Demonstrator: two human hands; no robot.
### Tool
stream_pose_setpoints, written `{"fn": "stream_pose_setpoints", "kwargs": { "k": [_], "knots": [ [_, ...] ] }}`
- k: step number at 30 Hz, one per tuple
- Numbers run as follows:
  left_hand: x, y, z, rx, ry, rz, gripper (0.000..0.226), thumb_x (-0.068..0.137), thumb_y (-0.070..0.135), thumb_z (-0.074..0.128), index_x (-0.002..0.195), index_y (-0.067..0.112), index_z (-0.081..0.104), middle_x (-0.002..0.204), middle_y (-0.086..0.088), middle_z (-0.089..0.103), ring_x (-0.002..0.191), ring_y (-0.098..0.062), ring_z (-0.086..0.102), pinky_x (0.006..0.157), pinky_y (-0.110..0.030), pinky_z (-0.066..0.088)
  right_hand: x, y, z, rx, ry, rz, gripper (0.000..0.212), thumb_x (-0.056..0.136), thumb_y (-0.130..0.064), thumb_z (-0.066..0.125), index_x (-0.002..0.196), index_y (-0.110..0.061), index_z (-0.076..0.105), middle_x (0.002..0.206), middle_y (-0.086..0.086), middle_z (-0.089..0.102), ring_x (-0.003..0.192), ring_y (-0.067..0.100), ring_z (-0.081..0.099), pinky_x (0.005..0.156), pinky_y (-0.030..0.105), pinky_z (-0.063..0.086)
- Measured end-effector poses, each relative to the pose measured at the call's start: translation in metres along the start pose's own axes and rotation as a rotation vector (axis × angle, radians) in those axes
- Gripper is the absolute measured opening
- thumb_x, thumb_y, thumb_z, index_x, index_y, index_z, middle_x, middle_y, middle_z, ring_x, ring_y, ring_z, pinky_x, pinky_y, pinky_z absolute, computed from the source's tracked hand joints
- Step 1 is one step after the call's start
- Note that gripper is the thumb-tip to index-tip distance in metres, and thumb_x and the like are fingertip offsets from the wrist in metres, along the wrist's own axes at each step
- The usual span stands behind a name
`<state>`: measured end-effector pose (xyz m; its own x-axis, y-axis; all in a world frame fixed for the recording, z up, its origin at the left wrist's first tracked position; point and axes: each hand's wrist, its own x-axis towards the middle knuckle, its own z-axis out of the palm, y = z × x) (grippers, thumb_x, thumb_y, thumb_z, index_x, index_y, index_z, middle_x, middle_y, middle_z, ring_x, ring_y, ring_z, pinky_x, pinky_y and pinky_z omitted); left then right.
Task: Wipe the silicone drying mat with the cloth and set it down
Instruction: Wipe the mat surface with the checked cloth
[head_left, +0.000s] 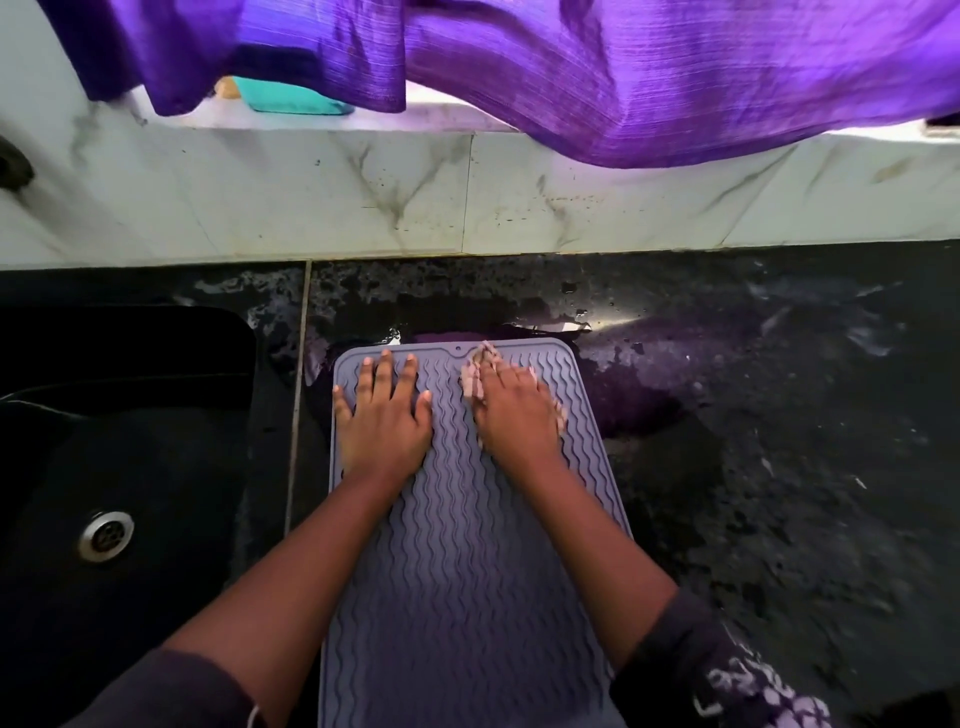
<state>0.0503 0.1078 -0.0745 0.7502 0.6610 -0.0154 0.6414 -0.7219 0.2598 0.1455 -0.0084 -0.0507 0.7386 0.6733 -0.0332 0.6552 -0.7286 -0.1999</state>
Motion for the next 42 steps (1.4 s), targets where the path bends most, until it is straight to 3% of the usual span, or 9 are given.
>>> {"fn": "stream_pose_setpoints", "kwargs": {
  "k": [5,9,12,15,22,30,35,39,42],
  "knots": [
    [0.001,-0.001,0.0,-0.004,-0.01,0.007,0.056,0.099,0.045,0.023,0.151,0.028,0.015,0.16,-0.002,0.012,0.148,-0.022,0.005,0.115,-0.054,0.001,-0.05,-0.002,-0.02,-0.095,-0.164,0.01,0.037,0.094,-0.018,0.045,0.131,-0.01,0.045,0.121,0.011,0.059,0.107,0.025,0.054,0.092,0.037,0.043],
    [0.001,-0.002,0.0,-0.015,-0.01,0.019,0.056,0.099,0.045,0.023,0.152,0.027,0.015,0.16,-0.002,0.011,0.148,-0.022,0.004,0.115,-0.054,0.0,-0.04,0.008,-0.052,0.151,-0.259,0.091,0.026,0.094,-0.026,0.05,0.118,-0.018,0.058,0.093,0.001,0.064,0.078,0.013,0.059,0.067,0.023,0.049],
    [0.001,-0.002,0.001,-0.013,-0.011,0.018,0.057,0.099,0.045,0.022,0.152,0.028,0.015,0.161,-0.002,0.01,0.148,-0.022,0.003,0.115,-0.054,-0.001,-0.02,0.006,-0.04,0.141,-0.057,0.089,0.035,0.092,-0.032,0.051,0.124,-0.019,0.054,0.122,0.004,0.057,0.108,0.017,0.052,0.09,0.031,0.044],
    [0.001,-0.001,0.001,-0.002,-0.008,0.014,0.057,0.098,0.045,0.023,0.152,0.027,0.015,0.16,-0.002,0.011,0.148,-0.022,0.004,0.115,-0.054,0.0,-0.006,0.005,-0.008,0.066,0.039,0.065,0.045,0.091,-0.041,0.046,0.132,-0.021,0.048,0.14,0.007,0.042,0.132,0.023,0.032,0.112,0.049,0.017],
    [0.001,-0.001,0.002,0.001,-0.008,0.009,0.056,0.099,0.045,0.022,0.152,0.028,0.014,0.161,-0.002,0.01,0.148,-0.022,0.003,0.115,-0.053,-0.001,-0.001,0.009,0.003,-0.003,0.135,-0.008,0.047,0.091,-0.047,0.043,0.125,-0.016,0.052,0.122,0.007,0.052,0.116,0.025,0.043,0.104,0.044,0.025],
    [0.002,-0.002,0.003,-0.005,-0.009,0.006,0.056,0.099,0.046,0.022,0.151,0.029,0.015,0.161,-0.001,0.01,0.148,-0.021,0.002,0.115,-0.053,-0.002,-0.039,-0.002,-0.018,-0.136,-0.02,-0.04,0.034,0.092,-0.009,0.043,0.126,-0.007,0.047,0.121,0.011,0.054,0.107,0.026,0.048,0.093,0.038,0.041],
    [0.001,-0.001,0.002,-0.004,-0.016,0.014,0.056,0.099,0.046,0.021,0.152,0.029,0.013,0.161,-0.002,0.008,0.148,-0.021,0.001,0.115,-0.053,-0.004,-0.066,0.01,-0.049,0.042,-0.285,-0.009,0.028,0.091,-0.016,0.052,0.119,-0.013,0.054,0.112,0.006,0.059,0.091,0.018,0.051,0.077,0.027,0.041],
    [0.001,-0.002,0.002,0.001,-0.018,0.015,0.056,0.099,0.046,0.021,0.152,0.028,0.013,0.161,-0.002,0.008,0.148,-0.021,0.001,0.115,-0.054,-0.003,-0.059,0.002,-0.05,0.149,-0.032,0.074,0.035,0.093,-0.026,0.048,0.127,-0.017,0.049,0.116,0.0,0.053,0.099,0.013,0.045,0.085,0.024,0.037],
    [0.001,-0.002,0.002,0.003,-0.014,0.015,0.056,0.099,0.046,0.021,0.152,0.028,0.014,0.161,-0.003,0.009,0.148,-0.022,0.002,0.115,-0.053,-0.002,-0.027,-0.008,-0.025,0.123,0.049,0.166,0.045,0.095,-0.041,0.041,0.132,-0.016,0.044,0.13,0.006,0.047,0.118,0.019,0.04,0.097,0.037,0.033]
  ]
}}
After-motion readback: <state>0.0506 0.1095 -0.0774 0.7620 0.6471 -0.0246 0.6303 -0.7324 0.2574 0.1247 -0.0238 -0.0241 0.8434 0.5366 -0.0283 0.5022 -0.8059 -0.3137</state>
